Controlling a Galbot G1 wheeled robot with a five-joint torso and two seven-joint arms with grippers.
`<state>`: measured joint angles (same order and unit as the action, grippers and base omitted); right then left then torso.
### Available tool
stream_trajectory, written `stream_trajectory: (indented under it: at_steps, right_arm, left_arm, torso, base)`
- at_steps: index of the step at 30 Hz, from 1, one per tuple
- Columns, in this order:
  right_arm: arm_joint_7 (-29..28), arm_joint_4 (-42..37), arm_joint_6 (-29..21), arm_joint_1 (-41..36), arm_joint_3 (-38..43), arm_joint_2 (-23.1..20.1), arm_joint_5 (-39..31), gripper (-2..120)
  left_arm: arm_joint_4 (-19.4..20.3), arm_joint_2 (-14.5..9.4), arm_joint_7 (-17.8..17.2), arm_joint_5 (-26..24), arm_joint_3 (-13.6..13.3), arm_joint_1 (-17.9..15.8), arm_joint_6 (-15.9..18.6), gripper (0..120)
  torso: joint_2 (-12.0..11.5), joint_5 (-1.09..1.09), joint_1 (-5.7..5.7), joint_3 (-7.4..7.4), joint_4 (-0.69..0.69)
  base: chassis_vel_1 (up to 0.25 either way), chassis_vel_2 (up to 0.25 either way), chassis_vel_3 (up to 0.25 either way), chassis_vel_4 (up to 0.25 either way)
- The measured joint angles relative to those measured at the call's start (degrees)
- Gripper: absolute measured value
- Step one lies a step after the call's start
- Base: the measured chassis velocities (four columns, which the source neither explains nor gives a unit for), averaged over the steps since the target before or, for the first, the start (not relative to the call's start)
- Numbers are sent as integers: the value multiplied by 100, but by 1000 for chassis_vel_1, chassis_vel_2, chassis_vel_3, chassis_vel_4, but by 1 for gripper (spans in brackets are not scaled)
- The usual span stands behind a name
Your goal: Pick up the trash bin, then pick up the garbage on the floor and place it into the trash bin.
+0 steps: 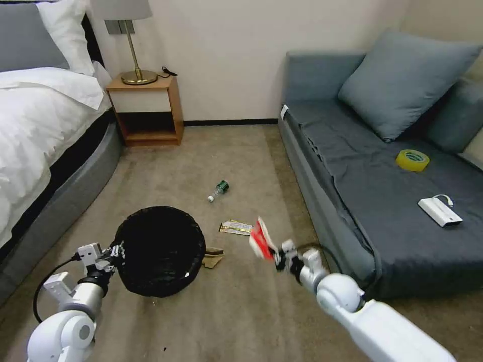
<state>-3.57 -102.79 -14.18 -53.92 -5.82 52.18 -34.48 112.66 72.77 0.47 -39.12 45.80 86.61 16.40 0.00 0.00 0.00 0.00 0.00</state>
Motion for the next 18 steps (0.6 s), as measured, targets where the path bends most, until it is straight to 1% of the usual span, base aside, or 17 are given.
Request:
stream_trajectory:
  at_steps: [1, 2, 3, 5, 6, 8, 9, 10, 12, 13, 17, 18]
  right_arm:
    - [-95, -344, 15, 140, -8, -67, -161, 0]
    - [-95, -344, 15, 140, -8, -67, -161, 0]
    - [-145, -612, -1, 253, -38, -112, -281, 0]
    - [-264, -1330, -216, 591, -213, -164, -669, 0]
    - [-264, -1330, -216, 591, -213, -164, -669, 0]
    - [-272, -1804, -372, 913, -455, -173, -928, 0]
    - [-272, -1804, -372, 913, -455, -173, -928, 0]
    - [-271, -1953, -456, 1108, -700, -182, -1021, 0]
    - [-254, -2007, -499, 1351, -1090, -182, -1027, 0]
    - [-254, -2007, -499, 1351, -1090, -182, -1027, 0]
    - [-135, -1700, -494, 1580, -1670, -47, -766, 0]
    - [-135, -1700, -494, 1580, -1670, -47, -766, 0]
  left_arm:
    - [14, 7, -7, 3, -58, 3, 10, 6]
    - [14, 7, -7, 3, -58, 3, 10, 6]
    - [52, 11, -24, -6, -111, 8, 40, 6]
    - [141, 45, -72, -13, -256, 4, 108, 6]
    - [141, 45, -72, -13, -256, 4, 108, 6]
    - [195, 68, -94, 11, -359, -17, 145, 6]
    - [195, 68, -94, 11, -359, -17, 145, 6]
    - [224, 79, -98, 16, -404, -21, 166, 6]
    - [271, 101, -99, 25, -465, -16, 195, 6]
    - [271, 101, -99, 25, -465, -16, 195, 6]
    - [440, 181, -97, 28, -548, 70, 221, 6]
    - [440, 181, -97, 28, -548, 70, 221, 6]
  torso:
    - [0, 0, 0, 0, 0]
    - [0, 0, 0, 0, 0]
    - [0, 0, 0, 0, 0]
    - [0, 0, 0, 0, 0]
    - [0, 0, 0, 0, 0]
    - [1, -1, 0, 0, 0]
    - [1, -1, 0, 0, 0]
    - [1, 0, 0, 0, 0]
    - [1, 0, 0, 0, 1]
    - [1, 0, 0, 0, 1]
    - [1, 0, 0, 0, 1]
    - [1, 0, 0, 0, 1]
  base:
    - [0, 0, 0, 0]
    - [0, 0, 0, 0]
    - [0, 0, 0, 0]
    - [0, 0, 0, 0]
    - [0, 0, 0, 0]
    - [0, 0, 0, 0]
    - [0, 0, 0, 0]
    - [0, 0, 0, 0]
    - [0, 0, 0, 0]
    - [0, 0, 0, 0]
    - [0, 0, 0, 0]
    - [0, 0, 0, 0]
